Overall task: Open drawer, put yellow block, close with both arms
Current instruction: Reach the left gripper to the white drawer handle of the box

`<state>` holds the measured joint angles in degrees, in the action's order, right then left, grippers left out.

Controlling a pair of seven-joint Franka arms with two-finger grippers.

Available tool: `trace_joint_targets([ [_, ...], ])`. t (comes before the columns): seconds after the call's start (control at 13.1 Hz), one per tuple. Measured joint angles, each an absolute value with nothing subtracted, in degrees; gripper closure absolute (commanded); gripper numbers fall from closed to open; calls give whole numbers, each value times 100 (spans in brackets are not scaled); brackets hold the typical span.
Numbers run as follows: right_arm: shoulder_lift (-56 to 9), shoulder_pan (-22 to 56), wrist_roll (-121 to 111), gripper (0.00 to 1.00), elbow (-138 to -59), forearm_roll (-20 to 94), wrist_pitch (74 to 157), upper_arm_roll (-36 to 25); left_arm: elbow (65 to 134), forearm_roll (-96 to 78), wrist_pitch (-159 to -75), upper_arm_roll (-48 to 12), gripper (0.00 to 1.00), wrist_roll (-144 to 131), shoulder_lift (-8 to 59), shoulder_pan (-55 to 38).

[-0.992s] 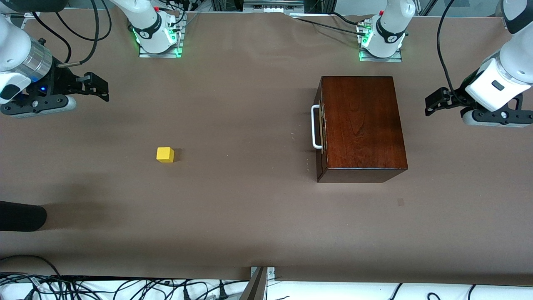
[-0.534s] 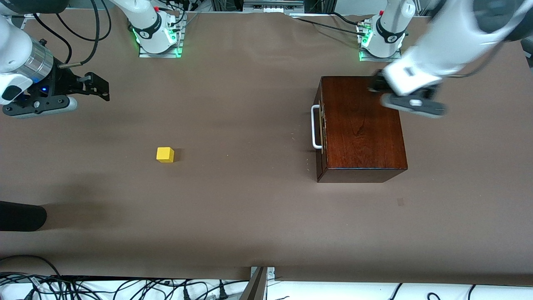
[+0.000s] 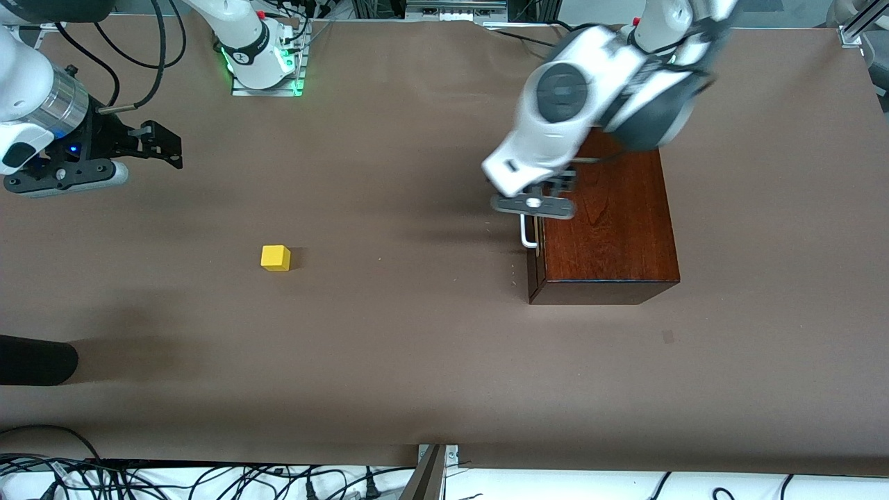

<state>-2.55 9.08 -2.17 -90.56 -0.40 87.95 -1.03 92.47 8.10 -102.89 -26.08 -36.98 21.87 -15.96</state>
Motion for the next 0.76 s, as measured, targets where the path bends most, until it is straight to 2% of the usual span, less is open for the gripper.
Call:
trace_joint_targets([
  [0.23, -255, 910, -217, 0, -9055, -40, 8838, -96, 9245, 1575, -10336, -2612, 0, -4311, 2621, -1987],
  [0.76, -300, 928, -217, 0, -8984, -39, 8996, -40, 9224, 2279, -10355, -2555, 0, -4516, 3121, -1970],
])
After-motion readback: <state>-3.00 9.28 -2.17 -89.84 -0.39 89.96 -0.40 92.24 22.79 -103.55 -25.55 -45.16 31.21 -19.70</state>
